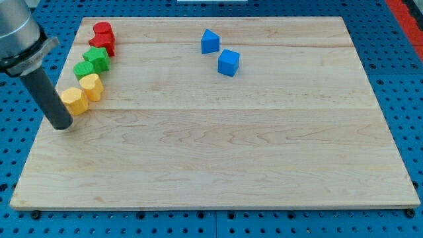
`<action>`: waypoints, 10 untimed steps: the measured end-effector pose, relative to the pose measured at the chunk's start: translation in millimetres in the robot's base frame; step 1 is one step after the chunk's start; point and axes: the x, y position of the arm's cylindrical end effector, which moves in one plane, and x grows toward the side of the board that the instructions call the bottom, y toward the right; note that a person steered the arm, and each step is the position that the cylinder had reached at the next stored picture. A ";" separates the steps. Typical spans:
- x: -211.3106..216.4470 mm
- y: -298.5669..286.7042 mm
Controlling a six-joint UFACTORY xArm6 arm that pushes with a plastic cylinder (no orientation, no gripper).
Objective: Place the blue cube to the bottom left of the board
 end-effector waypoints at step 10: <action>-124.1 277.7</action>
